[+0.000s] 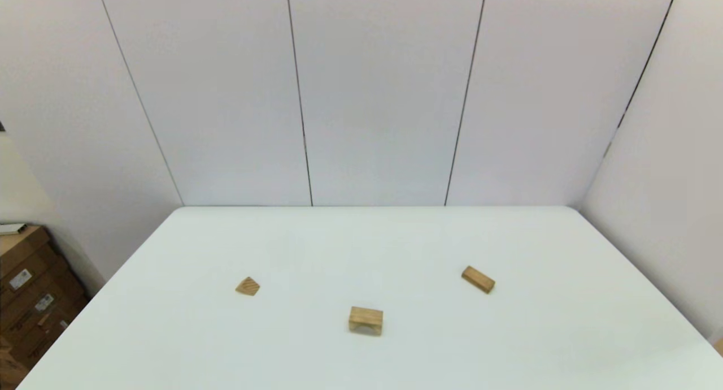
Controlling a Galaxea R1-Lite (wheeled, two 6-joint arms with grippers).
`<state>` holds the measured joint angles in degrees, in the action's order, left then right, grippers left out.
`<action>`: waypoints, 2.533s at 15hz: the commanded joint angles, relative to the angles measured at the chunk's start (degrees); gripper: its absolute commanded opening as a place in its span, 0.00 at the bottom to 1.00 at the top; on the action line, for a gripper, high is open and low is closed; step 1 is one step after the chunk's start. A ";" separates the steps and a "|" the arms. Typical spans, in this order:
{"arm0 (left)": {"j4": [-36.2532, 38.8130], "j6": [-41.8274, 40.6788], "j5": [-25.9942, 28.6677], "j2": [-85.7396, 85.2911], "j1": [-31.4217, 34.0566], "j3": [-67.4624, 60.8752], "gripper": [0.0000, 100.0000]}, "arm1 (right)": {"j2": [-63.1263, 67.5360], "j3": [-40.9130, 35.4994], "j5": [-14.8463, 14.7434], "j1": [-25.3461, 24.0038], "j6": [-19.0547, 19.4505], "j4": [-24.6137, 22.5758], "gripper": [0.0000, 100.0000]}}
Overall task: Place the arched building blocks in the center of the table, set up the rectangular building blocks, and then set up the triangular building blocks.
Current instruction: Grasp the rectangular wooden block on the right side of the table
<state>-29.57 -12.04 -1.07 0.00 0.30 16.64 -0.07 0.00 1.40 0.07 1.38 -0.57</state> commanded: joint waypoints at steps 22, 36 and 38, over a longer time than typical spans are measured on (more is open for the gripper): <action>29.40 11.69 0.98 0.00 0.05 -16.64 1.00 | -0.01 0.00 0.09 0.01 0.03 -0.04 1.00; 29.40 11.69 0.98 0.00 0.05 -16.64 1.00 | -0.01 0.00 0.00 0.01 0.12 0.05 1.00; 29.40 11.78 0.98 0.00 0.05 -16.64 1.00 | 2.27 0.00 -0.08 0.01 0.29 -0.66 1.00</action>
<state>-0.16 -0.33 -0.07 -0.07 0.30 0.00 0.07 0.00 1.27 0.10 1.54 -0.52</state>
